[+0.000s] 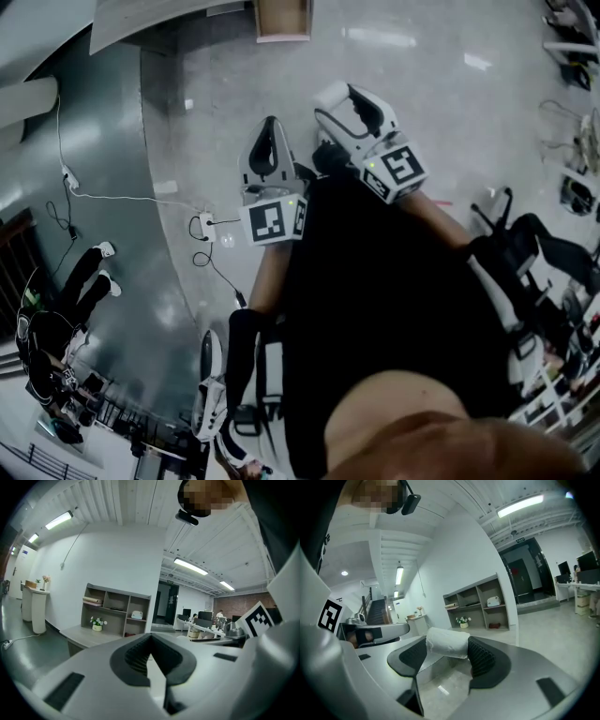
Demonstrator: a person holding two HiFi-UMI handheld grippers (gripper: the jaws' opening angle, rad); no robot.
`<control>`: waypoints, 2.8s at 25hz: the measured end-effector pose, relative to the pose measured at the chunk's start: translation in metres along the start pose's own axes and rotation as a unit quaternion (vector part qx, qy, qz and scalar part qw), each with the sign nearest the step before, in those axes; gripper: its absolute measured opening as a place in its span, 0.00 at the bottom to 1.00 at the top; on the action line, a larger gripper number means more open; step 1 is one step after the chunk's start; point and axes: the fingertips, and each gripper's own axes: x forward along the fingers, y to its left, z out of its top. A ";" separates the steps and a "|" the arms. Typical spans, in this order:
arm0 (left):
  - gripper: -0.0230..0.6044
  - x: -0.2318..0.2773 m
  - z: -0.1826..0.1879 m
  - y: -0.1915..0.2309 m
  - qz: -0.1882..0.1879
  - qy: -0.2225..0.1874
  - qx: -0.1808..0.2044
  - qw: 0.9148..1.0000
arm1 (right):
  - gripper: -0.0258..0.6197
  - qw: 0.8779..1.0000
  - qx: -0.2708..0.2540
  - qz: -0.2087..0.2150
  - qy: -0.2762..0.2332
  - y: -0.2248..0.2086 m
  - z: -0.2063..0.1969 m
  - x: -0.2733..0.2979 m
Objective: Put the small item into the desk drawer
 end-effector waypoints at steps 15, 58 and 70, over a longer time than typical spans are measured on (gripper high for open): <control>0.01 0.054 -0.004 0.027 0.024 0.014 -0.012 1.000 | 0.46 0.999 -0.014 0.008 0.032 -0.042 -0.007 0.057; 0.01 0.232 -0.046 0.187 -0.002 0.073 -0.080 0.994 | 0.46 0.978 -0.017 -0.057 0.202 -0.147 -0.133 0.312; 0.01 0.259 -0.073 0.209 -0.006 0.088 -0.080 0.993 | 0.46 0.963 -0.068 -0.066 0.253 -0.180 -0.197 0.357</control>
